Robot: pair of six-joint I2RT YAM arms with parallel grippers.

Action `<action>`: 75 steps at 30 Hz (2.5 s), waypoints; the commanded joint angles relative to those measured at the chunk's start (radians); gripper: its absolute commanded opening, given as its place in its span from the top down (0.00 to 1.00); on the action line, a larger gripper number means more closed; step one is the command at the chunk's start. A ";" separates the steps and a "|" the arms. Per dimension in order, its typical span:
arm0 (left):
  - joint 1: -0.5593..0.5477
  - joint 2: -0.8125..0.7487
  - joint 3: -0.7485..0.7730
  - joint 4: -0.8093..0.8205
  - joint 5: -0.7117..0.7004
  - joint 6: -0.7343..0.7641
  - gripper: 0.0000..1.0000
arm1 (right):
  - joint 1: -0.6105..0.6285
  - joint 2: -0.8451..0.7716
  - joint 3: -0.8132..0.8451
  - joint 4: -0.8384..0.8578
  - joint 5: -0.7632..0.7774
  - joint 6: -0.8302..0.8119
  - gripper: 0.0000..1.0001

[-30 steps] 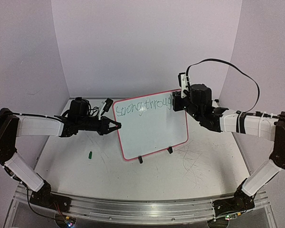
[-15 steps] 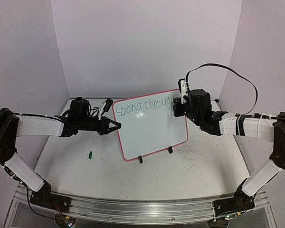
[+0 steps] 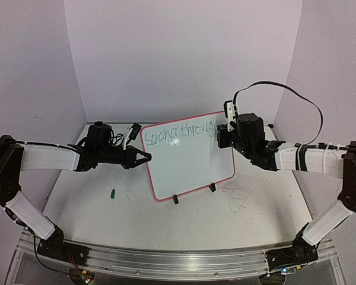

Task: Write a sentence on the whiteboard

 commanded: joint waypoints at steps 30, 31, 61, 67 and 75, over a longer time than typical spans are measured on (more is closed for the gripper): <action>-0.002 0.022 0.039 -0.072 -0.164 0.126 1.00 | -0.004 0.012 0.062 0.055 0.091 0.005 1.00; -0.002 0.022 0.040 -0.072 -0.165 0.126 1.00 | -0.005 0.010 0.059 0.052 0.087 0.006 1.00; -0.006 0.033 0.042 -0.076 -0.170 0.129 1.00 | -0.004 -0.168 0.006 0.047 0.015 -0.040 1.00; -0.006 0.028 0.034 -0.076 -0.192 0.122 1.00 | -0.004 -0.330 -0.089 0.028 -0.231 -0.093 1.00; -0.011 0.035 0.039 -0.075 -0.237 0.098 1.00 | 0.000 -0.334 -0.113 -0.103 -0.390 -0.125 1.00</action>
